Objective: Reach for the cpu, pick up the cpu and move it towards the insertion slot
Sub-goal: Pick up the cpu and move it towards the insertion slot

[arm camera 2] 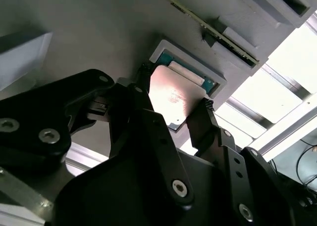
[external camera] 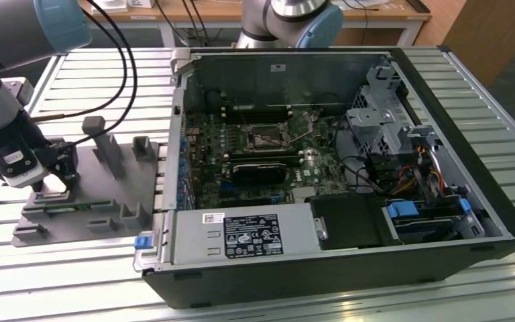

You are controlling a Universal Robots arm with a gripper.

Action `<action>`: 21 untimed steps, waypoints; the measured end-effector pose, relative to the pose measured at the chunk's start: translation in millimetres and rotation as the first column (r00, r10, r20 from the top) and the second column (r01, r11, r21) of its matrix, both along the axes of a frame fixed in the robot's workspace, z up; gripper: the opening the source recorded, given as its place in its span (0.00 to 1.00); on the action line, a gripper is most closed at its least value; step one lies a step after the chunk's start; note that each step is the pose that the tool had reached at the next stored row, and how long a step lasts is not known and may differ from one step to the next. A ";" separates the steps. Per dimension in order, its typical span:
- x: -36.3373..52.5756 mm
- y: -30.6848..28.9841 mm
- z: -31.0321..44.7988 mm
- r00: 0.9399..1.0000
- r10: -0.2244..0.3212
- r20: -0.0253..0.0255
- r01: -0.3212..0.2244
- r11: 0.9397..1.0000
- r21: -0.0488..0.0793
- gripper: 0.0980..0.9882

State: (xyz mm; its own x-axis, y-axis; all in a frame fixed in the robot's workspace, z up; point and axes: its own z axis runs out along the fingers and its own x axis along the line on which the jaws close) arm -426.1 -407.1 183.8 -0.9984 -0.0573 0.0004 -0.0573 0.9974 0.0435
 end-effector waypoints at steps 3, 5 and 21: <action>0.0 0.0 3.3 1.000 0.000 0.000 0.000 1.000 0.000 0.50; -0.1 0.0 6.5 1.000 0.000 0.000 0.000 1.000 0.000 0.50; 0.0 -0.1 30.7 1.000 0.000 -0.001 0.000 1.000 0.000 0.50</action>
State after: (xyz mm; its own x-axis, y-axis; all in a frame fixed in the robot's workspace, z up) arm -426.1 -407.1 214.5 -0.9984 -0.0573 0.0015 -0.0572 0.9974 0.0433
